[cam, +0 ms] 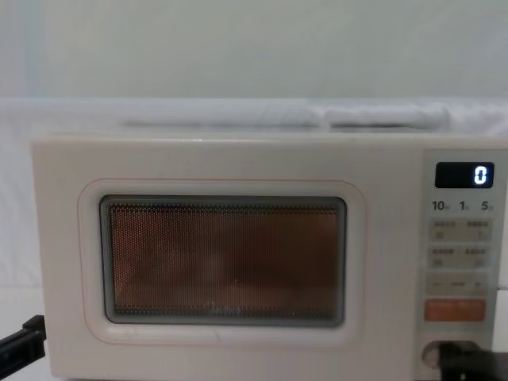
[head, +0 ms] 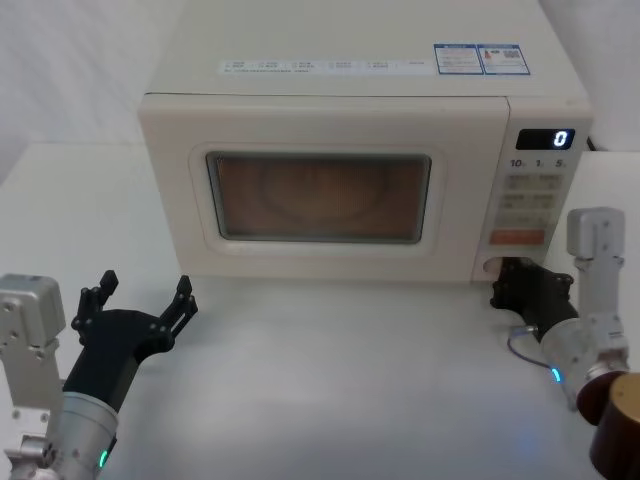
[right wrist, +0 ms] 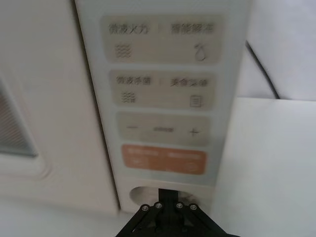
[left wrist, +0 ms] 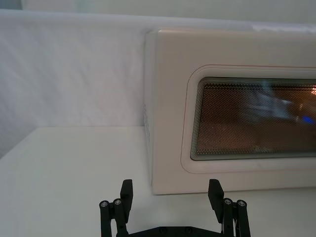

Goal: Press the button to open the microwave door with one hand; close the microwave door with the other hand.

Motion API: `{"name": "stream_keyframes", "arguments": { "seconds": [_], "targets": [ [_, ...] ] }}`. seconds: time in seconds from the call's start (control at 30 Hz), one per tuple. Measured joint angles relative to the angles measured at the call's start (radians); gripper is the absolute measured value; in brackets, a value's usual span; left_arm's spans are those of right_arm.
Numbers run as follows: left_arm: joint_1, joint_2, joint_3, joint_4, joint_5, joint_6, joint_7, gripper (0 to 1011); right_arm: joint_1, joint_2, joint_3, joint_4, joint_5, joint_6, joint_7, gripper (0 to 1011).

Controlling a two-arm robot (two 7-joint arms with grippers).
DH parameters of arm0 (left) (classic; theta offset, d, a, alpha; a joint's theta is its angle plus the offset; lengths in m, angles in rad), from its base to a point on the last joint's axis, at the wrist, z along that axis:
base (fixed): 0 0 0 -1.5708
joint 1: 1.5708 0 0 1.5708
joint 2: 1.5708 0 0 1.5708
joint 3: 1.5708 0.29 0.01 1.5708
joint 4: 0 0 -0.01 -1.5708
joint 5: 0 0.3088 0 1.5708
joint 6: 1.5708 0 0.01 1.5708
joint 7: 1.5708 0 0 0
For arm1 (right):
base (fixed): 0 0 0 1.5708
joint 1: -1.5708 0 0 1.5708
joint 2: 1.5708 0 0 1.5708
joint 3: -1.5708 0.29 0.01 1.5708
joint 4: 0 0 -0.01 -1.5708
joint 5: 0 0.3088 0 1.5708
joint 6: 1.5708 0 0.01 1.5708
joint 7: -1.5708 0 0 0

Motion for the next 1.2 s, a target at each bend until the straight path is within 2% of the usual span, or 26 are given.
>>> {"name": "stream_keyframes", "arguments": {
  "seconds": [0.27, 0.57, 0.77, 1.2],
  "targets": [
    [0.0, 0.0, 0.0, 0.0, 0.0, 0.0, 0.0, 1001, 0.013, -0.011, -0.004, 0.019, -0.014, -0.001, -0.006, 0],
    [0.0, 0.0, 0.0, 0.0, 0.0, 0.0, 0.0, 1001, 0.006, -0.01, 0.0, 0.006, -0.02, 0.006, -0.004, 0],
    [0.0, 0.0, 0.0, 0.0, 0.0, 0.0, 0.0, 1001, -0.016, 0.0, -0.001, -0.033, -0.025, 0.019, 0.005, 0],
    [0.0, 0.0, 0.0, 0.0, 0.0, 0.0, 0.0, 1001, -0.102, 0.028, -0.007, -0.165, -0.031, 0.063, 0.026, 0]
  ]
}}
